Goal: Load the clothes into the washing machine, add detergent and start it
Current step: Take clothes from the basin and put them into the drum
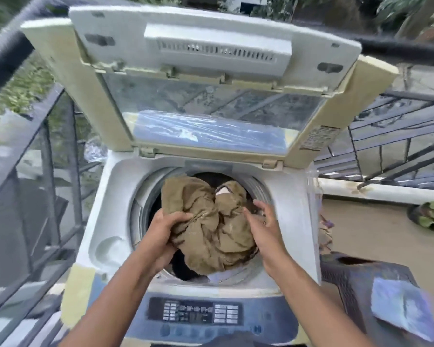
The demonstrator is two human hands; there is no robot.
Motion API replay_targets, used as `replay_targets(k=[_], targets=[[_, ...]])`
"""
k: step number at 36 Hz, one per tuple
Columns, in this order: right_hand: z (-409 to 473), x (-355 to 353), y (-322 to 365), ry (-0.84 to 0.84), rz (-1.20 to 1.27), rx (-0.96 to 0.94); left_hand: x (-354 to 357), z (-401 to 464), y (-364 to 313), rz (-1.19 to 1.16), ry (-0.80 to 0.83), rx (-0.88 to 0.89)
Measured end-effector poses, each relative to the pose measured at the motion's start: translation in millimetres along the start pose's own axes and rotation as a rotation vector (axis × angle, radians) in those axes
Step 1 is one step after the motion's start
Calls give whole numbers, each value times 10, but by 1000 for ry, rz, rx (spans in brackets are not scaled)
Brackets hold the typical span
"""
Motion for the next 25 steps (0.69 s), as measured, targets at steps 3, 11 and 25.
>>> replay_targets(k=[3,11,25], targets=[[6,286,-339,259,179,354,-177,112,215,-280,86,-276],[-130,947,-674,463,325,620,-301,460,659,-295,-34,-488],[1364,714,-1490,-112,194,666,-546,1253,526,-110,-371,-432]])
Point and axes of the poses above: each hand's wrist, its own z-axis towards the middle knuckle, its own x-axis out of the palm, y = z × x, the point moved 7 cm from there along z, towards the middle knuckle, and after that the axes turned 1 degree about -y, right-handed, at the moved point
